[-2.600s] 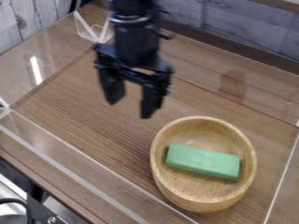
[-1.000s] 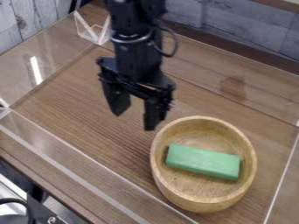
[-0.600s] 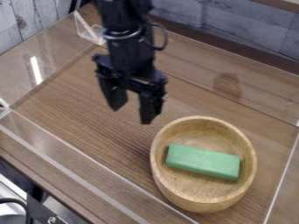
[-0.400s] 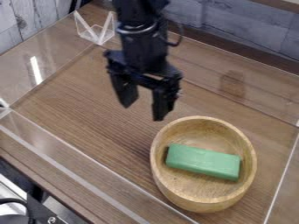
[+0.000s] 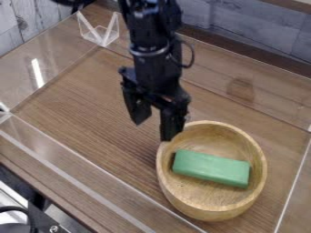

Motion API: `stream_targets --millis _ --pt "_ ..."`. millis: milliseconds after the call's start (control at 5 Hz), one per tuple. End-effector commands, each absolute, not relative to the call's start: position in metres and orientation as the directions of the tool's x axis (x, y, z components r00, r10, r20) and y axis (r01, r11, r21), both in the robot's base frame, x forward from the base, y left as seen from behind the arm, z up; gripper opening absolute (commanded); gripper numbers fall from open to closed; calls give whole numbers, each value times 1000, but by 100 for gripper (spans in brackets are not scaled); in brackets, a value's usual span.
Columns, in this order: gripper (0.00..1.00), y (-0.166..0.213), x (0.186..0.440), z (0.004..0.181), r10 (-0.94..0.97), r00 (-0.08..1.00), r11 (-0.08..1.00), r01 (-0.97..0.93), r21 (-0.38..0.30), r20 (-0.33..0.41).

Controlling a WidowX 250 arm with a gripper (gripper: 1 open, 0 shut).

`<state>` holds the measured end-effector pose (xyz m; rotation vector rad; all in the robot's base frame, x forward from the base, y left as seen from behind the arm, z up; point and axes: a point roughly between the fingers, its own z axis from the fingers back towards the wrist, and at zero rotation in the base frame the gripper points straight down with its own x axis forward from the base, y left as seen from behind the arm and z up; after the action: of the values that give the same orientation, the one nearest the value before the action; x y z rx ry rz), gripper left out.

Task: Move green object from inside the wooden bowl to the table next to it

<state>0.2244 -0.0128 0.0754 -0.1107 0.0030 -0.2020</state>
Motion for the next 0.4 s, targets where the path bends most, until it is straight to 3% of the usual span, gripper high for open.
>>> stream_targets --millis 0,200 --pt "100 -3 219 96 -179 982 978 183 -99 53" --pt "100 8 214 109 -137 988 985 143 -99 66"
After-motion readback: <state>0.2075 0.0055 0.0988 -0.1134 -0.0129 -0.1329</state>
